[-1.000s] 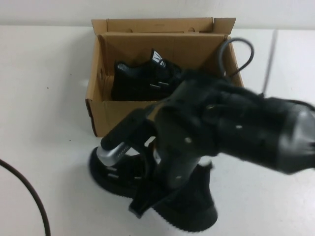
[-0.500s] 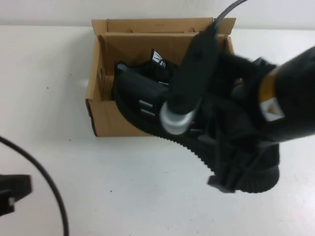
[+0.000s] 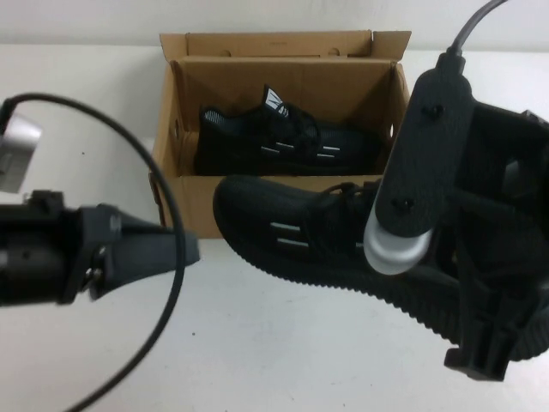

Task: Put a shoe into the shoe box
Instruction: Hand over the shoe

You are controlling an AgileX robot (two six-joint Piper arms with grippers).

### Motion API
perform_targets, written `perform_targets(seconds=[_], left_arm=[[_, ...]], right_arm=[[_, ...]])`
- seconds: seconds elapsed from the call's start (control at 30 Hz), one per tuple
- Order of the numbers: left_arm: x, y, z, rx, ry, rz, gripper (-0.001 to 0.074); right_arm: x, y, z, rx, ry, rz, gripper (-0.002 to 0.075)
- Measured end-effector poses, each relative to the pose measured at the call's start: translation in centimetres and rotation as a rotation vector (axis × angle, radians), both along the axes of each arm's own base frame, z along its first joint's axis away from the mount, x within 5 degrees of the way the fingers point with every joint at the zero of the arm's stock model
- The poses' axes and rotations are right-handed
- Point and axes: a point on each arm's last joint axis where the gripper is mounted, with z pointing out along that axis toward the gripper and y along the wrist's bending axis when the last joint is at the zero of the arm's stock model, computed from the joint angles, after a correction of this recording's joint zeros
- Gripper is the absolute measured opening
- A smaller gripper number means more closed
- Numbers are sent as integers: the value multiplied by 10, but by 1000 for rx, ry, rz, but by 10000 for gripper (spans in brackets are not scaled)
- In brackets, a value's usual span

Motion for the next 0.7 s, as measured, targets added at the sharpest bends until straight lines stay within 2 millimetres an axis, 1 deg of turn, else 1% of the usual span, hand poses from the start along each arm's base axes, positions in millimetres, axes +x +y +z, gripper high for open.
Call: perform_targets(seconds=[0.17,0.27,0.43,0.5,0.53,0.6,0.7], left_arm=[[25,-9,-9,-144,72,-6,-2],[38,-12,-17,-169,87,3,-2],[49,-14,-26,-180,88,10,-2],[52,-14,-27,-191,92,17,14],[53,-14,-27,-200,91,24,32],[56,-14,-27,-213,93,43,111],[57,-14,-26,-227,93,61,288]], right_arm=[[1,-3,2,-12,-26,-7,-8],[2,-3,2,-17,-34,-8,-8],[2,-4,2,-21,-41,-11,-8],[3,-4,2,-28,-50,-14,-8],[3,-4,2,-29,-52,-15,-8],[4,-5,2,-33,-58,-17,-8],[4,-5,2,-34,-60,-17,-8]])
